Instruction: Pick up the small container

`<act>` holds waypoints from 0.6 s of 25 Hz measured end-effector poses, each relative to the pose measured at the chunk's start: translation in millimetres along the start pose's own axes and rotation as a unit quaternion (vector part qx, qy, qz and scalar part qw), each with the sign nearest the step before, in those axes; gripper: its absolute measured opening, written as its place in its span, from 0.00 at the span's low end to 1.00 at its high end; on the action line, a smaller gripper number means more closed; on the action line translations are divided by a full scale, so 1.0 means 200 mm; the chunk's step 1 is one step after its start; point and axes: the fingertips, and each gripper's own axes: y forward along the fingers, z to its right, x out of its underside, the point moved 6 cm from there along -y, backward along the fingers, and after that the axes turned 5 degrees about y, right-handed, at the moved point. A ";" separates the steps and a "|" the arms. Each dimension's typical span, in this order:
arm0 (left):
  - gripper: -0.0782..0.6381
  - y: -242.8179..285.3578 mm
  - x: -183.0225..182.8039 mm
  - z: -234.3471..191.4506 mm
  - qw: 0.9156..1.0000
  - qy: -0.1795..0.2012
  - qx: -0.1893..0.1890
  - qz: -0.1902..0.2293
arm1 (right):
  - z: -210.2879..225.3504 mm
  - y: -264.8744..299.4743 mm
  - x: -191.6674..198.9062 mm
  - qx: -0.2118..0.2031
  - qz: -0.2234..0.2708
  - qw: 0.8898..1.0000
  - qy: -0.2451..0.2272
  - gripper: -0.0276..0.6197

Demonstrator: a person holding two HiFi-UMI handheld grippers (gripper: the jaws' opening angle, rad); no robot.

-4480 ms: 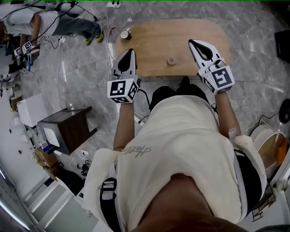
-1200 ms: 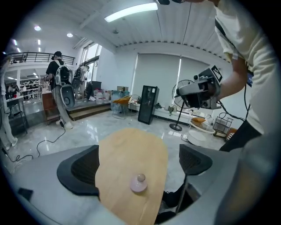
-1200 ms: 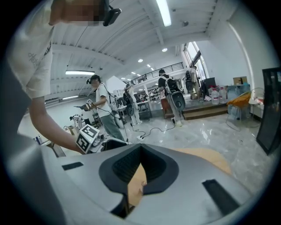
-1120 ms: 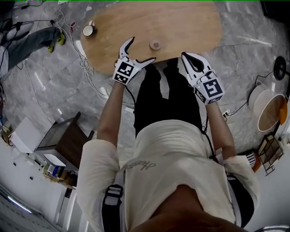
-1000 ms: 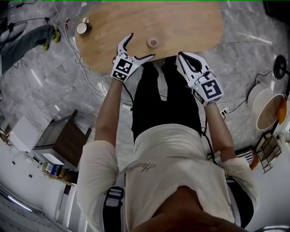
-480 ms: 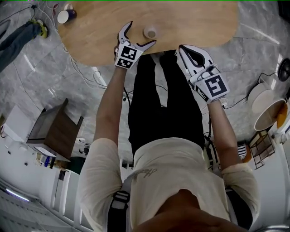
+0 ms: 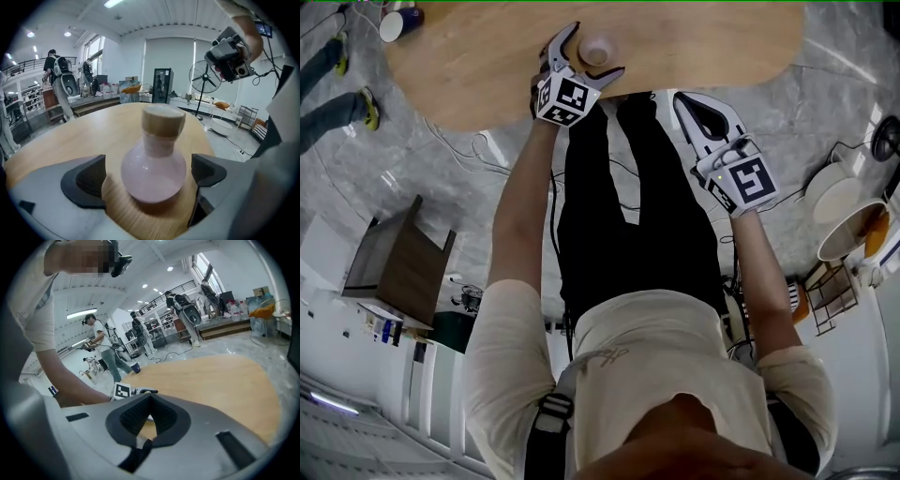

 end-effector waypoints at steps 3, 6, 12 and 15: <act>0.92 0.05 -0.01 0.01 1.000 0.014 0.007 0.002 | 0.00 0.00 0.02 0.002 -0.001 1.000 0.007 0.04; 0.92 0.07 -0.01 0.00 1.000 0.012 -0.005 0.001 | 0.02 0.01 0.04 0.003 -0.003 1.000 0.012 0.04; 0.89 0.11 -0.03 -0.01 1.000 0.010 -0.023 -0.011 | 0.02 0.02 0.09 0.004 -0.004 1.000 0.025 0.04; 0.87 0.12 -0.04 -0.02 1.000 0.011 -0.024 -0.016 | 0.01 0.02 0.08 0.003 -0.005 1.000 0.029 0.04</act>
